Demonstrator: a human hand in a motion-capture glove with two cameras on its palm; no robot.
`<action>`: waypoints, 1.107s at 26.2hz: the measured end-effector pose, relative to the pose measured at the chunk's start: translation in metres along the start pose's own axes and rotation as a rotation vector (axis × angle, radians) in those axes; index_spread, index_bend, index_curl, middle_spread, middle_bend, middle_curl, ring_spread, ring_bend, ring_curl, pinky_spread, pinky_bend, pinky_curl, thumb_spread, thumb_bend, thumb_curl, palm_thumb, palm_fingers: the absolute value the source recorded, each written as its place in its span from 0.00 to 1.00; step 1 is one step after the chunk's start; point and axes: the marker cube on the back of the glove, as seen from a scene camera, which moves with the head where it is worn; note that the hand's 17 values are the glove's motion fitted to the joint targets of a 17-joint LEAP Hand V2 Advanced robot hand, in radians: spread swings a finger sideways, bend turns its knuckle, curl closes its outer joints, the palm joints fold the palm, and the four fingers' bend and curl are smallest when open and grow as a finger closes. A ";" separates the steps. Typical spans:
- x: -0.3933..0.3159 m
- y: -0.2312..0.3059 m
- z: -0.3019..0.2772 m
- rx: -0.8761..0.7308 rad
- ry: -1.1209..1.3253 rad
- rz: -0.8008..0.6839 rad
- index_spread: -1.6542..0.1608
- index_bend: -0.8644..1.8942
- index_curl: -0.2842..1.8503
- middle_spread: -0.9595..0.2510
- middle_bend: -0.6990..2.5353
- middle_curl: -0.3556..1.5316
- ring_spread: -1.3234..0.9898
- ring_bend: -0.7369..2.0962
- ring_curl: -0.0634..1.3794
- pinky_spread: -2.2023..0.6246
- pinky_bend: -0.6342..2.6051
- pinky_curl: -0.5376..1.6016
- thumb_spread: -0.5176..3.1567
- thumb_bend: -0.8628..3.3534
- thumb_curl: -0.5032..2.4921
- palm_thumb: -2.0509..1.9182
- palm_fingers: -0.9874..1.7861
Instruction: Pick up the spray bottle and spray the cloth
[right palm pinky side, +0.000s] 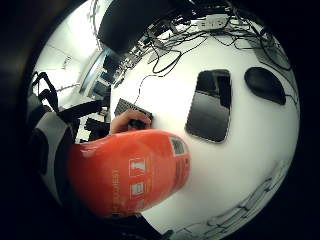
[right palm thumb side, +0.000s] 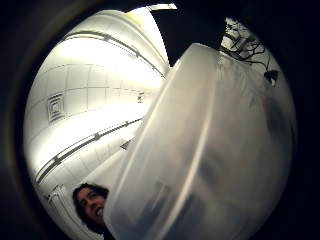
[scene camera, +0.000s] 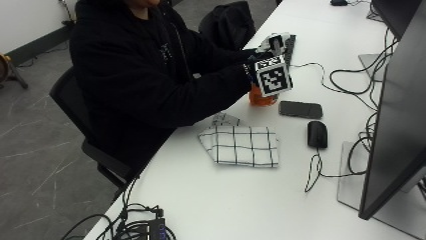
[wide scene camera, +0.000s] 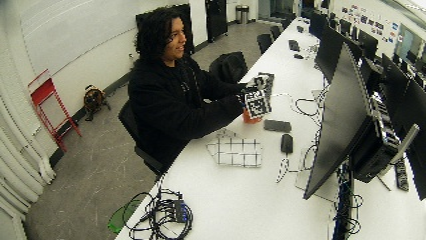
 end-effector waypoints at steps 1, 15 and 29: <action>0.000 0.001 0.001 -0.008 -0.001 0.008 0.75 0.44 0.43 0.63 0.43 0.50 0.48 0.53 0.39 0.67 0.34 0.45 0.25 0.20 0.45 0.75 0.85; 0.014 0.035 -0.041 -0.180 0.220 0.139 0.75 0.36 0.39 0.66 0.37 0.46 0.50 0.48 0.36 0.73 0.32 0.44 0.34 0.18 0.40 0.67 0.68; -0.014 0.116 -0.167 -0.303 0.982 0.246 0.71 0.34 0.28 0.74 0.30 0.40 0.54 0.41 0.30 0.83 0.36 0.44 0.36 0.19 0.33 0.57 0.42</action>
